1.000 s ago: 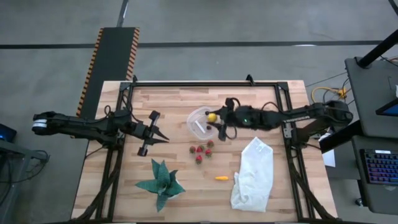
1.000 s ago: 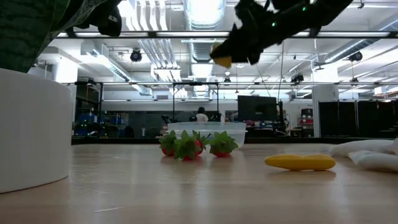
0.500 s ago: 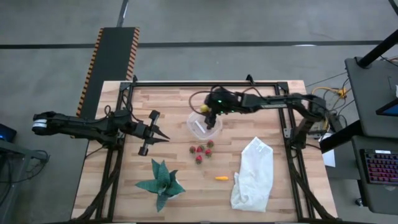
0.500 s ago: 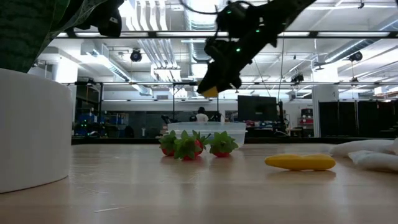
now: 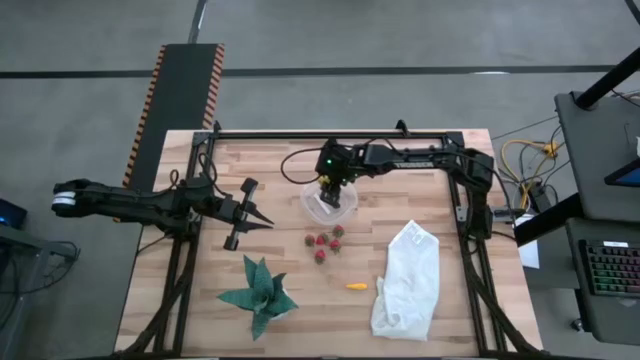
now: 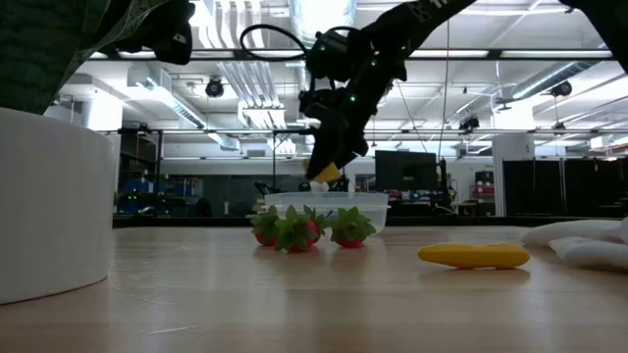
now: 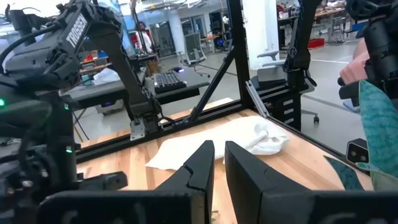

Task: Pick and placing Produce into tupperware
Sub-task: Put the lemon into the bin

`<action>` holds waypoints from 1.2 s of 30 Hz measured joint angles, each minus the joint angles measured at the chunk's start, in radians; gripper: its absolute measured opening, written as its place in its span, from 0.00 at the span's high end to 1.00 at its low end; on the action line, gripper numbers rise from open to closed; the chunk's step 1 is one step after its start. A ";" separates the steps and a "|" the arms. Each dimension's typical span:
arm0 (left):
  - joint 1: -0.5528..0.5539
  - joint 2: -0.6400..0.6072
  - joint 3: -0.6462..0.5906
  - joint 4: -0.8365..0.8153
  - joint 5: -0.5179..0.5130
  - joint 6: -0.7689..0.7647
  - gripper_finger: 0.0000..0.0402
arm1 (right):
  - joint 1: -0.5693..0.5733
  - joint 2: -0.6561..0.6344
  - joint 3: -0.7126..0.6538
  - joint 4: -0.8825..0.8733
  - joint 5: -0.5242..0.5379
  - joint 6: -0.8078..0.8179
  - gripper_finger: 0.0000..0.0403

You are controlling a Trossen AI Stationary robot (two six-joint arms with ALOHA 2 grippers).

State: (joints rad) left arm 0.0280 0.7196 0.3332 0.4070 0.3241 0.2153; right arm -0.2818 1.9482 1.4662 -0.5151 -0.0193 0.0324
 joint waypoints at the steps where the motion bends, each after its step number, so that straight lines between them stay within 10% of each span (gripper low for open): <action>1: 0.000 0.000 0.000 0.000 0.000 0.000 0.94 | -0.001 0.003 0.000 -0.007 -0.008 0.000 0.52; 36: 0.000 0.000 0.000 -0.005 -0.011 0.000 0.94 | -0.027 0.065 -0.014 -0.079 -0.085 0.073 0.45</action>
State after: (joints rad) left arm 0.0280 0.7197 0.3332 0.4019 0.3130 0.2154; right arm -0.3084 2.0132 1.4521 -0.5939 -0.1043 0.1058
